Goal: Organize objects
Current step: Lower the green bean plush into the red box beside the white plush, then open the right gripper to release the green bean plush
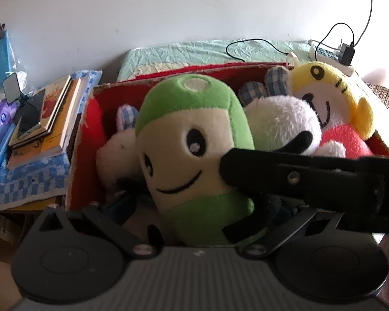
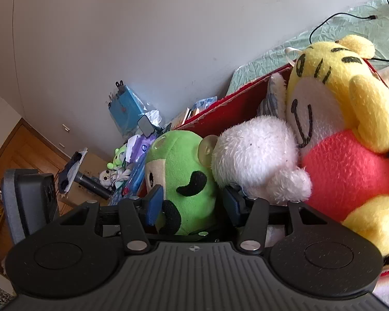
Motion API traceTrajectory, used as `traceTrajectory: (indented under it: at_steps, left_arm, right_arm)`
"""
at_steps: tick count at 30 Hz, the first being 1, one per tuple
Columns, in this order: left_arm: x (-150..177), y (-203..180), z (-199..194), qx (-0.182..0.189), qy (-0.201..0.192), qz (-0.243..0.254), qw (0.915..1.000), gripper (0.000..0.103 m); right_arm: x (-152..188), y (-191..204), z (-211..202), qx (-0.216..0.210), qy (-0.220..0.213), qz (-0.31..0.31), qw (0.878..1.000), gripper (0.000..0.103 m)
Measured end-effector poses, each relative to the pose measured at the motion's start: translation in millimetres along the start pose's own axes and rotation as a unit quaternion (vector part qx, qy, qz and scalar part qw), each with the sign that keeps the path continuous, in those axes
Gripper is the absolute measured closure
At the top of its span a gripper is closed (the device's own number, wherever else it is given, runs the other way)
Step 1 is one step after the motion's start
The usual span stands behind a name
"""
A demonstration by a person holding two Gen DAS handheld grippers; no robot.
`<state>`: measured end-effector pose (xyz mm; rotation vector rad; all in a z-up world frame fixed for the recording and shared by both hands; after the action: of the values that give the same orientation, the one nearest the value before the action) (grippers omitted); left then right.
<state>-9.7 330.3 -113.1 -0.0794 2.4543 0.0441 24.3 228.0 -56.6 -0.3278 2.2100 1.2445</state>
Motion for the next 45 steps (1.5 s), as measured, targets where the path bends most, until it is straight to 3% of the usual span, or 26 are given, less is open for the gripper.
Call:
traceTrajectory:
  at_steps: [10, 16, 32, 34, 45]
  left_arm:
    - [0.8, -2.9, 1.5, -0.003, 0.023, -0.004, 0.9997, 0.000]
    - [1.6, -4.9, 7.5, -0.035, 0.034, -0.001, 0.9988, 0.000]
    - [2.3, -4.3, 7.4, -0.038, 0.036, -0.004, 0.9986, 0.000]
    - [2.5, -4.1, 7.2, -0.036, 0.038, -0.004, 0.9986, 0.001]
    - [2.8, -3.7, 6.6, -0.037, 0.037, -0.007, 0.9986, 0.001]
  right_arm:
    - [0.8, -1.9, -5.8, 0.001, 0.003, 0.001, 1.000, 0.051]
    - [2.1, -1.5, -7.3, 0.003, -0.007, 0.001, 1.000, 0.052]
    - [-2.0, -3.4, -12.6, -0.006, 0.015, -0.008, 1.000, 0.058]
    - [-1.3, -4.7, -14.8, -0.006, 0.013, -0.002, 1.000, 0.062]
    - [-3.0, -4.4, -13.5, -0.001, 0.014, -0.003, 1.000, 0.063]
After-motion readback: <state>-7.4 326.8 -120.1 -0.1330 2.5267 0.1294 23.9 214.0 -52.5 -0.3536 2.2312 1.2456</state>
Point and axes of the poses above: each gripper's, at about its wrist camera, not at the fingertips, and z roughly the way its jaws point, y to its left, x to its underside, the point moved 10 cm from there along z, roughly the way its jaws point, and after that the axes turned 2 degrees about -y, right-handed, at the moved point
